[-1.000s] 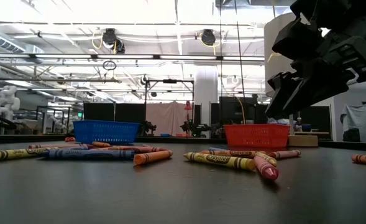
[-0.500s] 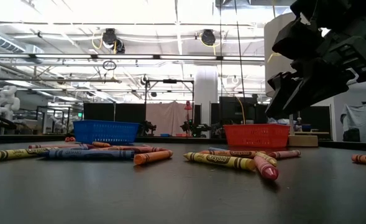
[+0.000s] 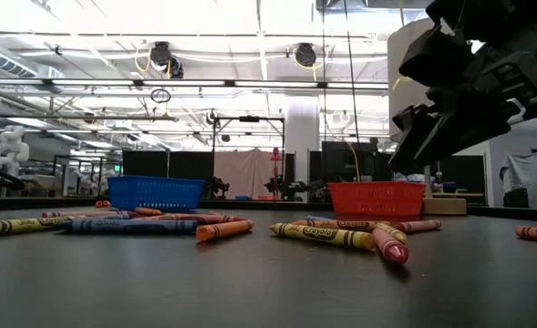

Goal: Sort crayons
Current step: Put the red crayon into the orange bin

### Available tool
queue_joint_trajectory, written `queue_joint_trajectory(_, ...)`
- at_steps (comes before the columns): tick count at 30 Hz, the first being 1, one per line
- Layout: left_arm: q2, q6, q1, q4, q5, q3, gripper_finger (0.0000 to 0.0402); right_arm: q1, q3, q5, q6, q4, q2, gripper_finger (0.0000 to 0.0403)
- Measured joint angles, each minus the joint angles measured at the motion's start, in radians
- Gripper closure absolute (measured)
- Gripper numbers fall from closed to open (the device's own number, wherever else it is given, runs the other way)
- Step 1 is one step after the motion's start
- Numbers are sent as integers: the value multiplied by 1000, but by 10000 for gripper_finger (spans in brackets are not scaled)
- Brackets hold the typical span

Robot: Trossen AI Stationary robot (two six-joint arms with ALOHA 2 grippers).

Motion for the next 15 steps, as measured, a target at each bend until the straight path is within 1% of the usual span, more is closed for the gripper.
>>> queue_joint_trajectory(8, 0, 137, 1, 12, -425, 0, 228, 31, 0, -8, -4, -39, 0, 190)
queue_joint_trajectory(11, 0, 204, 6, 60, -570, 0, 228, 49, 0, -47, -5, -37, 0, 190)
queue_joint_trajectory(13, 8, 259, 17, 116, -652, 0, 228, 63, 0, -57, -5, -35, 8, 190)
queue_joint_trajectory(15, 29, 325, 31, 181, -712, 0, 228, 79, 0, -57, -5, -36, 24, 190)
